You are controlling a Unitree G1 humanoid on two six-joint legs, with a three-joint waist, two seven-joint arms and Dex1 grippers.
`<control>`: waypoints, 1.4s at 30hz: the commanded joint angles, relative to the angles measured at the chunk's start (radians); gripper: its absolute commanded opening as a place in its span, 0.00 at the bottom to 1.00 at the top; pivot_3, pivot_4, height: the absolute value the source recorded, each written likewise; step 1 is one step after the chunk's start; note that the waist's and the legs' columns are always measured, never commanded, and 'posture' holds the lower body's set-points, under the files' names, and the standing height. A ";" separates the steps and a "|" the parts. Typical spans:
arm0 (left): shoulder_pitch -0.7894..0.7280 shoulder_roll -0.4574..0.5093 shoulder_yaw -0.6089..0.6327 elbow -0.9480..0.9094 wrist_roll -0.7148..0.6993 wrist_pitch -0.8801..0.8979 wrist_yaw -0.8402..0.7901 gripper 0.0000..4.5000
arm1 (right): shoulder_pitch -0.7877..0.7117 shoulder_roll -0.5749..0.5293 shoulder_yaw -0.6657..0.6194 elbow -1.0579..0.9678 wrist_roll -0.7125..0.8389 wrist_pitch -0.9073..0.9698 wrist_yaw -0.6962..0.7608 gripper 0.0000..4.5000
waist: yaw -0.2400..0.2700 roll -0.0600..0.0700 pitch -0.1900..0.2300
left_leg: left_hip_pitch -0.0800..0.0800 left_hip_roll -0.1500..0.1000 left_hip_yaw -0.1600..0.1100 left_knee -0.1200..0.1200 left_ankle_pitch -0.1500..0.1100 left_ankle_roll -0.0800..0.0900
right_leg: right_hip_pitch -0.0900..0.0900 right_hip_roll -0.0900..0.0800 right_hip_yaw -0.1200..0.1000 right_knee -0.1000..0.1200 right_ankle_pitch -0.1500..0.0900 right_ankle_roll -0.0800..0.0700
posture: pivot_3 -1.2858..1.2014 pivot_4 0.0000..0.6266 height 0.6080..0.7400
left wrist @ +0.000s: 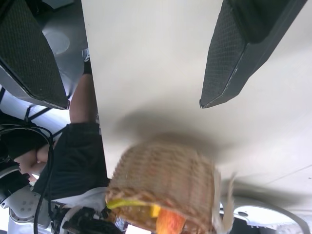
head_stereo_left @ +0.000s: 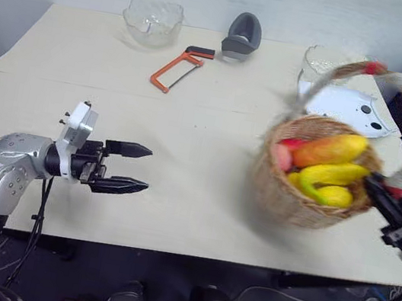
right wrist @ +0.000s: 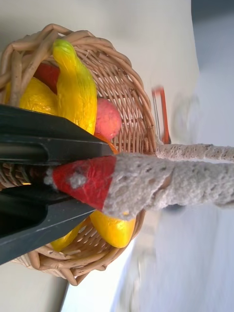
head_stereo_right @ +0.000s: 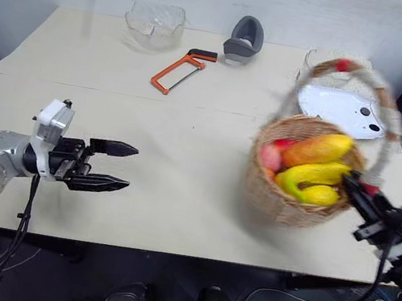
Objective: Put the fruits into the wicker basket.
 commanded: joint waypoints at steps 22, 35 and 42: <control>0.097 0.000 0.103 0.040 0.086 -0.194 -0.003 1.00 | 0.157 -0.202 -0.144 0.151 -0.017 -0.097 0.146 0.99 | 0.004 0.000 0.000 | 0.000 0.000 0.000 0.001 0.001 -0.002 | 0.000 0.001 0.002 0.000 0.000 0.001 | 0.52 0.24 1.00; 0.373 0.013 0.186 0.032 0.251 -0.450 0.069 1.00 | 0.217 -0.220 0.164 0.160 -0.140 -0.381 0.501 0.99 | -0.009 -0.002 -0.002 | 0.001 0.002 0.000 -0.001 -0.001 0.000 | 0.000 0.001 0.002 -0.001 0.000 0.001 | 0.52 0.24 1.00; 0.513 -0.043 0.230 -0.051 0.300 -0.543 0.174 1.00 | -0.164 -0.009 0.618 0.296 -0.283 -0.419 0.426 0.99 | -0.018 -0.002 -0.002 | 0.001 0.003 -0.002 0.000 0.000 -0.002 | 0.000 0.001 0.000 0.001 0.000 -0.002 | 0.52 0.24 1.00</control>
